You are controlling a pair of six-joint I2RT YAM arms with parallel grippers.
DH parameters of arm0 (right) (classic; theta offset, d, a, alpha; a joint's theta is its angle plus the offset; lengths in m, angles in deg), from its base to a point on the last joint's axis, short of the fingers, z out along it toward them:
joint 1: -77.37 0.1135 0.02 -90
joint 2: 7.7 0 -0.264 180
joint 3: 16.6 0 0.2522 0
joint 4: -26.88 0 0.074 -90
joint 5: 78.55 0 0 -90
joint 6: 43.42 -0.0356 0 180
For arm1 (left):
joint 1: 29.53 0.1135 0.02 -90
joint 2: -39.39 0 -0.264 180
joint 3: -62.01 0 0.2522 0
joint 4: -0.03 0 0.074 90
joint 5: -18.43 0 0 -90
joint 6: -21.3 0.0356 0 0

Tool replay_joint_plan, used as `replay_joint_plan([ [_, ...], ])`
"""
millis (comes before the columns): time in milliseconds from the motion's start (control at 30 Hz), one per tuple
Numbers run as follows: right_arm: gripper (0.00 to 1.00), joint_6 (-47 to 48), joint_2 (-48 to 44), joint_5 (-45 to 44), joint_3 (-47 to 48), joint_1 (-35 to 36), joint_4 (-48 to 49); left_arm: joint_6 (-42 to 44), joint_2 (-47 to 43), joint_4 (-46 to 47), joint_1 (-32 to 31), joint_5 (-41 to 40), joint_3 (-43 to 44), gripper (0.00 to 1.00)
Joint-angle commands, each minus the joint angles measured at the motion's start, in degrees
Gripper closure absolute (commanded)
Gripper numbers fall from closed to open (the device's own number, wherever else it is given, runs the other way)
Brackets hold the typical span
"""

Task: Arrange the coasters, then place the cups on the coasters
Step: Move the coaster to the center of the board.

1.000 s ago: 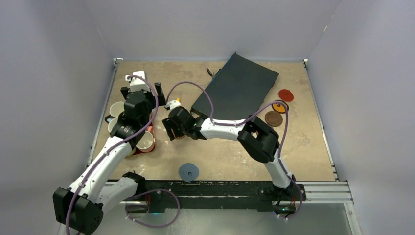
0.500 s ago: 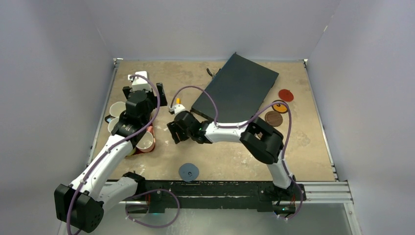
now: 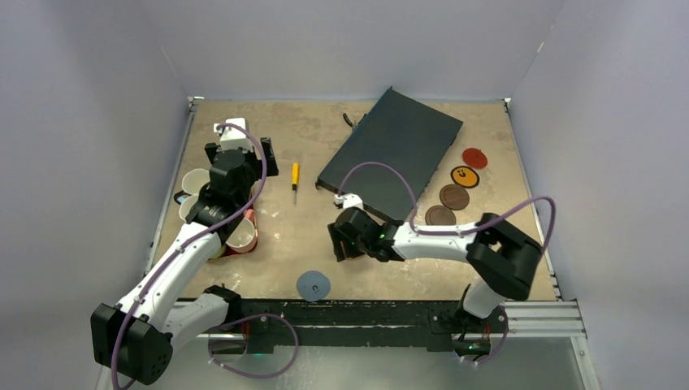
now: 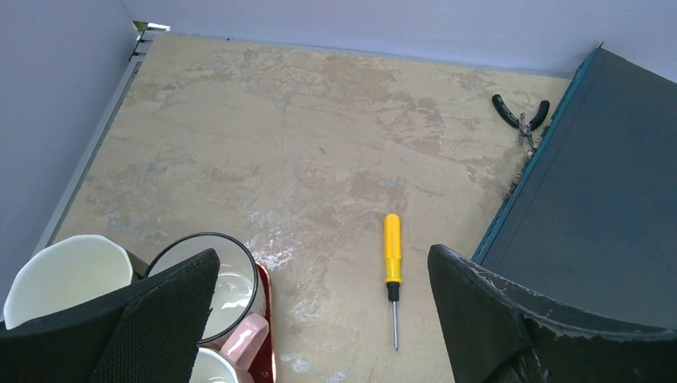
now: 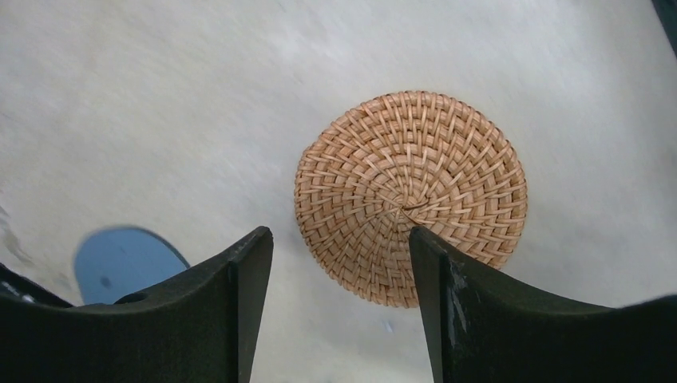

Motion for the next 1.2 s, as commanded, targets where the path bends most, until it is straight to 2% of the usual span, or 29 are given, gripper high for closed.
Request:
replay_joint_plan([
  [0, 0.31, -9.8, -4.9, -3.7, -8.3, 0.2, -19.5, 0.1, 0.1, 2.1, -0.3, 0.7, 0.6, 0.02],
  [167, 0.27, -16.3, -12.1, -5.1, -11.6, 0.1, -26.8, 0.1, 0.0, 2.1, -0.3, 0.5, 0.4, 0.02],
  [333, 0.24, -18.2, -16.7, -9.2, -7.2, 0.0, -33.3, -0.1, 0.2, 2.1, -0.3, 1.0, 0.4, 0.02],
  [467, 0.16, -15.3, -18.8, -10.4, -1.7, 0.4, -33.5, -0.2, -0.1, 2.1, -0.3, 1.0, 0.5, 0.02],
  [600, 0.09, -14.2, -19.0, -9.6, -0.2, 0.6, -32.2, -0.2, -0.4, 2.1, -0.3, 1.0, 0.4, 0.02],
  [733, 0.10, -15.4, -16.3, -9.6, -0.5, 0.9, -32.3, -0.3, -0.4, 2.1, -0.3, 1.3, 0.5, 0.02],
  [967, 0.14, -21.3, -11.8, -10.1, -2.1, 1.2, -34.1, -0.3, -0.5, 2.1, -0.3, 1.4, 0.5, 0.02],
  [1167, 0.19, -22.4, -9.9, -8.7, -3.3, 1.1, -35.5, -0.4, -0.5, 2.2, -0.3, 1.4, 0.6, 0.02],
])
